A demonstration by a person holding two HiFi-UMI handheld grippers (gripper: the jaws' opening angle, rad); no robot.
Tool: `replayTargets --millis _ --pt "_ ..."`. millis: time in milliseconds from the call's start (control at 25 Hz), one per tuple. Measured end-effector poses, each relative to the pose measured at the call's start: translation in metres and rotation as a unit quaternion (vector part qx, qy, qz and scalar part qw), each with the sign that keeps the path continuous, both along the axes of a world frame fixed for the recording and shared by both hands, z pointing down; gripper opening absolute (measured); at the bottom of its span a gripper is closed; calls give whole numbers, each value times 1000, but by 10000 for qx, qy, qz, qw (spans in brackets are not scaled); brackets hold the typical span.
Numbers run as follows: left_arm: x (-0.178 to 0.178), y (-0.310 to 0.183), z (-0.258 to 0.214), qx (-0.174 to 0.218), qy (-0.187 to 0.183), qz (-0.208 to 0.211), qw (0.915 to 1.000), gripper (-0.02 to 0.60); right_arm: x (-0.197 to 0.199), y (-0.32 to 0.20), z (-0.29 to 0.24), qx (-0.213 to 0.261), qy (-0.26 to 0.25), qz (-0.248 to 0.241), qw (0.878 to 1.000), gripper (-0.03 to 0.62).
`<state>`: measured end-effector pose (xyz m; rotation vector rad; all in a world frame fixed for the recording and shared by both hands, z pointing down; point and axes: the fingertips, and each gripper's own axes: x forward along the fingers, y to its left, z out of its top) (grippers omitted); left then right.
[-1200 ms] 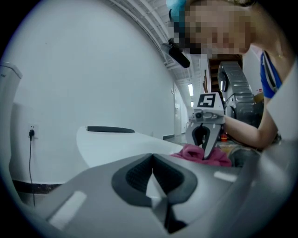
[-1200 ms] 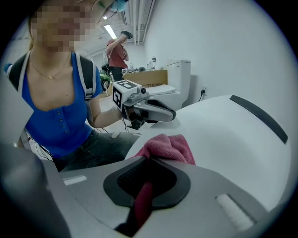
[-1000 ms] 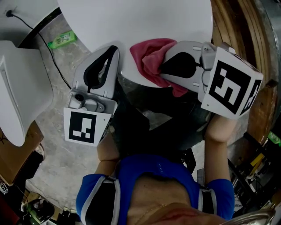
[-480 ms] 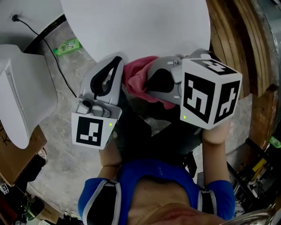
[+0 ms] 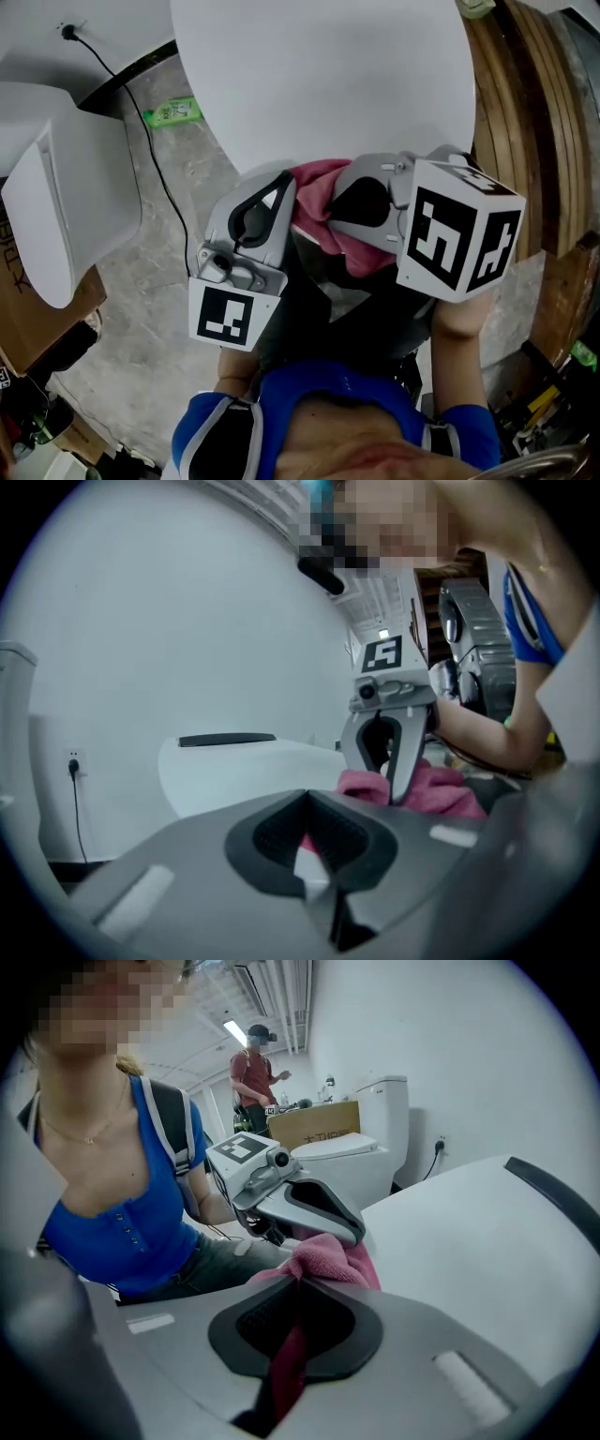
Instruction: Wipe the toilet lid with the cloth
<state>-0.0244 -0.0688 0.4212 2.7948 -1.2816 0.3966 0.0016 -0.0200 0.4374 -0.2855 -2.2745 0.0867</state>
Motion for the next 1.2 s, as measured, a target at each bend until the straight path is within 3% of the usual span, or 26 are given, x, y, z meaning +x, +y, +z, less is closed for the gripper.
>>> replayTargets --millis 280,400,560,680,800,880,960,1200 --pt "-3 -9 -1 -257 52 -106 9996 3 -7 -35 -7 538 -171 -135 9983 11" --pt "-8 -21 1 -609 -95 -346 9975 3 -14 -78 -12 1186 -257 141 9925 11" --pt "-9 -28 4 -1530 -30 -1016 9830 3 -22 -110 -22 1575 -536 795 9828 11" --pt "-12 -35 -18 -1585 -183 -1432 9767 3 -30 -123 -41 1509 -1267 1726 9651 11" --pt "-16 -42 -81 -1505 -25 -1649 9748 3 -38 -114 -95 1409 -2033 2310 9410 11" --pt "-19 -45 -146 -1392 198 -1734 9748 2 -40 -100 -151 1522 -2166 2406 9338 11" --pt "-19 -44 -219 -1148 196 -1717 9782 2 -36 -90 -220 1624 -2313 2652 9218 11" --pt "-22 -7 -442 -575 513 -1754 9815 2 -14 -61 -440 1749 -2746 3697 8702 11"
